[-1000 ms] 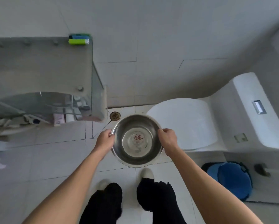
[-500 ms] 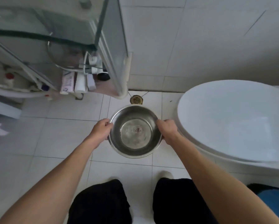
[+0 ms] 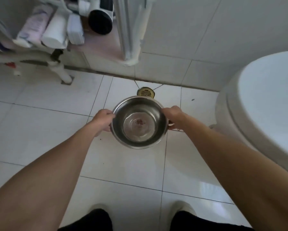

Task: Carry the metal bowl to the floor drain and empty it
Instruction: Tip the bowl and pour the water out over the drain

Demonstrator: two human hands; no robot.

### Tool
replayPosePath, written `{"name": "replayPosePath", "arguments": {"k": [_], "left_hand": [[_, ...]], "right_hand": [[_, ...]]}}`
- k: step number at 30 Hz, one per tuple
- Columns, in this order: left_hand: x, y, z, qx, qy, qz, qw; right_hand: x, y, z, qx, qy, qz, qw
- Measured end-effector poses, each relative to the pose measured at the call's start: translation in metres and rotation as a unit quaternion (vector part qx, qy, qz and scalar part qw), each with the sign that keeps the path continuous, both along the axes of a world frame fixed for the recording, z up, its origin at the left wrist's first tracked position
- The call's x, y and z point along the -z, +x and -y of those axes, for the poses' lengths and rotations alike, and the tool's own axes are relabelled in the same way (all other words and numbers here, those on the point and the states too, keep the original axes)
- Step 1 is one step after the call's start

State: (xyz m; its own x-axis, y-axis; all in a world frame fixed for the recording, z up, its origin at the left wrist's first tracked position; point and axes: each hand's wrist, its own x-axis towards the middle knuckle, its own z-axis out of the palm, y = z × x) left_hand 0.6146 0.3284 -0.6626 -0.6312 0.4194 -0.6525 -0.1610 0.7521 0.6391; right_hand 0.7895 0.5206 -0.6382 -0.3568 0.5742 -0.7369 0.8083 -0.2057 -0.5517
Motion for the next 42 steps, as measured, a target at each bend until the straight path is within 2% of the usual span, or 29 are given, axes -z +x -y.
{"name": "replayPosePath", "arguments": {"k": [5,18,28,42], "left_hand": [[0.05,-0.031,-0.022,0.033,-0.018,-0.022,0.999],[0.1,-0.053,-0.07,0.013,-0.04,-0.039,0.998],[0.12,-0.066,-0.074,0.053,-0.061,-0.065,0.995],[0.115,-0.074,-0.07,0.056,-0.084,-0.122,0.987]], "right_hand": [[0.059,-0.022,-0.021,-0.01,-0.019,-0.016,1.0],[0.124,-0.041,-0.052,0.037,0.007,-0.019,0.999],[0.143,-0.037,-0.055,0.052,0.01,0.003,0.999],[0.146,-0.05,-0.052,0.038,0.015,0.015,0.999]]}}
